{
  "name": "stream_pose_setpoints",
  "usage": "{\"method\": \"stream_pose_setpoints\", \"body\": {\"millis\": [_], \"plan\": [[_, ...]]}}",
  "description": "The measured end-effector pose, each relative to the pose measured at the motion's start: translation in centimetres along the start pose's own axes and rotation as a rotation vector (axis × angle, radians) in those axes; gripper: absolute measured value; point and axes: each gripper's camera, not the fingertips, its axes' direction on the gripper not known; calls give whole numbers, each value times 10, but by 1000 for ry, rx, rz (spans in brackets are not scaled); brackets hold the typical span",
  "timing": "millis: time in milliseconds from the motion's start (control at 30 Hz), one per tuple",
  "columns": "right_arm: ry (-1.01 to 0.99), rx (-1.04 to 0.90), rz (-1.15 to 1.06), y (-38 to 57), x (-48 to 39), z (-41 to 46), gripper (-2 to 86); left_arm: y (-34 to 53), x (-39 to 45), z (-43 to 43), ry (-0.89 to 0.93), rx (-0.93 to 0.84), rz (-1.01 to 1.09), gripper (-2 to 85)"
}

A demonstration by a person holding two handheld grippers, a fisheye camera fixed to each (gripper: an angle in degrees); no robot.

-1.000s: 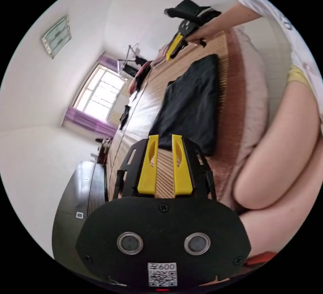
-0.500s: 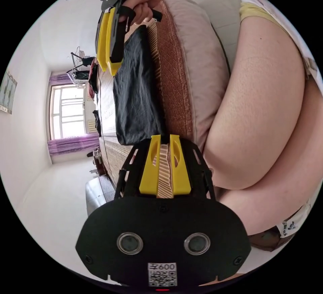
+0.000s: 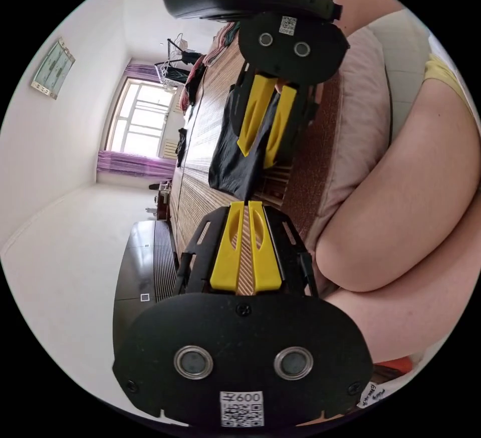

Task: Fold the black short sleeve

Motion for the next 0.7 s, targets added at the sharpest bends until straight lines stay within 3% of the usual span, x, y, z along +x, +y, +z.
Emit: {"method": "stream_pose_setpoints", "body": {"millis": [333, 500, 600, 700], "plan": [[22, -12, -62, 62, -31, -56, -8, 35, -10, -15, -144, -4, 84, 128], [24, -20, -88, 94, -38, -80, -8, 29, -27, 2, -223, -12, 167, 110], [-12, -27, -100, 116, -36, -97, -8, 21, -30, 28, -224, -128, 207, 74], [-30, -37, -103, 138, -37, -112, -8, 37, -34, 29, -307, -115, 109, 40]]}}
